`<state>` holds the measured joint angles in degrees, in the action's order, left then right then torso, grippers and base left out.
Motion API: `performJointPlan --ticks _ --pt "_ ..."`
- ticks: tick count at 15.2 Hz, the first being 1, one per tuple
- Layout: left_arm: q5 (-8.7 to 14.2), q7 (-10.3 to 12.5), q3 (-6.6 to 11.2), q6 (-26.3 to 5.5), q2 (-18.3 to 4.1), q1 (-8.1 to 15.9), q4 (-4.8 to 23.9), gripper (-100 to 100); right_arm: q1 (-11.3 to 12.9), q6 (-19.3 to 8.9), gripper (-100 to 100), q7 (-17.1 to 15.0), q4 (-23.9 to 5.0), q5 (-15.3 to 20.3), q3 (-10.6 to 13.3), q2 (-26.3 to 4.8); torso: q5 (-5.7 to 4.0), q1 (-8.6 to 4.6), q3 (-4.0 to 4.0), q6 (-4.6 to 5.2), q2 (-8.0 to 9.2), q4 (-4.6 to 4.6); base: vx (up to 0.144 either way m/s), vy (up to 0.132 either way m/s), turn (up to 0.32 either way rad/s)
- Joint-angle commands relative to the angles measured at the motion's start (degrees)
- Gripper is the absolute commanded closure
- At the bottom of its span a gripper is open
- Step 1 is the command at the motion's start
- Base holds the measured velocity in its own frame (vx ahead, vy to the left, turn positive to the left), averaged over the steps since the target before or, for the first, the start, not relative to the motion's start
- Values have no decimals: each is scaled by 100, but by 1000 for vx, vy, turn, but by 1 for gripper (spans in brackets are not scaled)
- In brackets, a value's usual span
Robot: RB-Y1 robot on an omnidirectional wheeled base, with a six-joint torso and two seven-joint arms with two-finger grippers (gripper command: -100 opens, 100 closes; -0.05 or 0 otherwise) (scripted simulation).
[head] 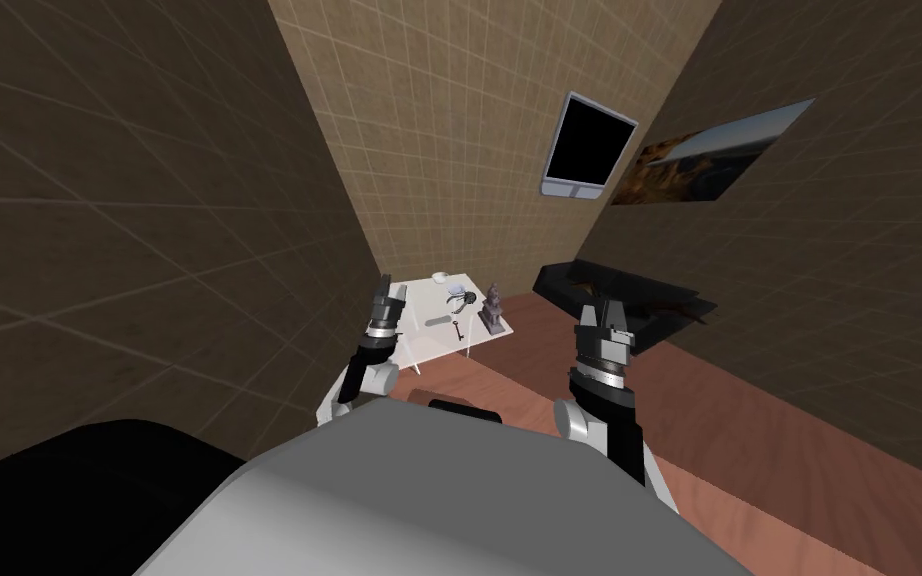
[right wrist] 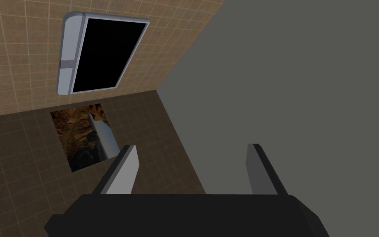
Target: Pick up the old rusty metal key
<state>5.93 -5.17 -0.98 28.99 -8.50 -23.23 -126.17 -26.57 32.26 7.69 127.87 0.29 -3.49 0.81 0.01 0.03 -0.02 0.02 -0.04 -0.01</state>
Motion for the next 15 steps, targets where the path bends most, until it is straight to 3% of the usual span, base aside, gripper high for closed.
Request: performJointPlan --ticks 1,4,9,12,14,15 --pt "0 -65 -33 -107 -104 97 200 -100 0 0 0 0 0 0 0 0 0 0 0 0 0 0 3 1 -71" --pt "43 -187 -61 -461 -344 327 564 -100 0 0 0 0 0 0 0 0 0 -1 0 -1 -1 0 4 -1 -85" --pt "93 -331 -94 -875 -548 597 1096 -100 0 0 0 0 0 0 0 0 -1 -2 -1 0 -1 0 5 -1 -98" --pt "150 -492 -130 -1254 -720 900 1536 -100 0 0 0 0 0 0 0 0 0 -2 -2 0 -3 -1 5 -2 -128" --pt "150 -492 -130 -1341 -720 900 1639 -100 0 0 0 0 0 0 0 0 -1 -2 -1 -1 -2 0 5 0 -63" --pt "179 -578 -148 -1590 -794 1062 1832 -100 -1 0 0 0 0 0 0 0 0 -2 -1 -2 -1 0 5 -3 -89"
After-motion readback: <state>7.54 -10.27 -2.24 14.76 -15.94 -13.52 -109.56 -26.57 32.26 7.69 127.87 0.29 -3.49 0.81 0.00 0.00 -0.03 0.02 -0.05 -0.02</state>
